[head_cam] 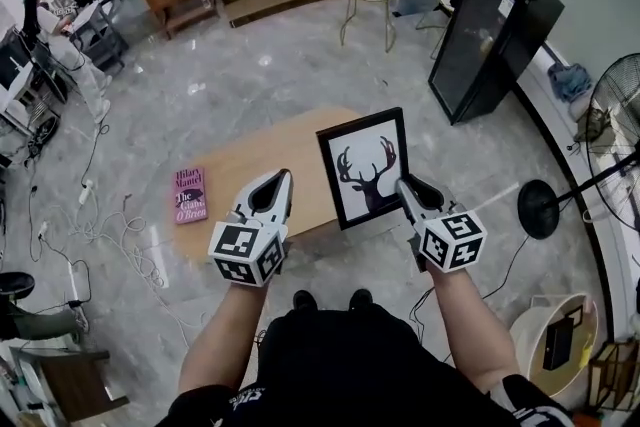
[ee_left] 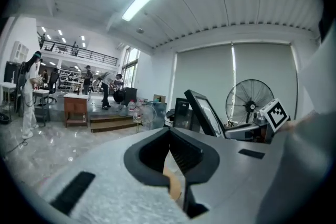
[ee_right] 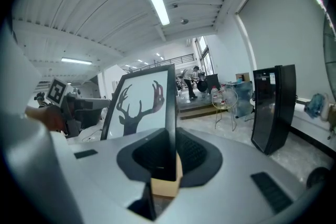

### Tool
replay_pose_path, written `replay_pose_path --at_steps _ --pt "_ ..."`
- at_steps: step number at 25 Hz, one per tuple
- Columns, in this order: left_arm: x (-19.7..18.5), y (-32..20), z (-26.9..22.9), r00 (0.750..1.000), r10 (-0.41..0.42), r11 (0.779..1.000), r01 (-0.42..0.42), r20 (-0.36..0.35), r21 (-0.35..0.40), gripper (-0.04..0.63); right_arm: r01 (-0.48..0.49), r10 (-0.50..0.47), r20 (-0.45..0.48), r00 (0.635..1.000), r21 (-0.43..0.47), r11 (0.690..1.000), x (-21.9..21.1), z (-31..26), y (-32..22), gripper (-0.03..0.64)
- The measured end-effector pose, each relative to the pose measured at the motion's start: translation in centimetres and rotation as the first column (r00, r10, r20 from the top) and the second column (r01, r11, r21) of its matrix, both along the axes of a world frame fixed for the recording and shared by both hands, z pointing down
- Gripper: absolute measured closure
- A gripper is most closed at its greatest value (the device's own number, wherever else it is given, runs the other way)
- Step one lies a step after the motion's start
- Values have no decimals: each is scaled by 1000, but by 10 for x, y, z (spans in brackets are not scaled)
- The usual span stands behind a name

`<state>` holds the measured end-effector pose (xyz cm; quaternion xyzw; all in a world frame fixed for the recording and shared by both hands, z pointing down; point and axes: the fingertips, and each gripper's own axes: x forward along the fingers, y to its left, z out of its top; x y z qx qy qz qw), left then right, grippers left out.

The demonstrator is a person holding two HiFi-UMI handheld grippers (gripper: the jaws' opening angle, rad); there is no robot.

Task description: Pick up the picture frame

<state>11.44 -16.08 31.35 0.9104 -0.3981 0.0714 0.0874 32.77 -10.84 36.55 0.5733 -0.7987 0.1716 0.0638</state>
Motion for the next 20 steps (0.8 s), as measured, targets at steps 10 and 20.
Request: replay_pose_path --at_steps 10,20 --pt "-59 -40 -32 1000 5 998 -5 14 66 586 -64 64 6 998 95 993 -15 -58 -41 548" --pt "-96 -40 -36 999 -48 995 48 -11 87 586 -85 85 6 996 155 984 -26 -77 -42 548"
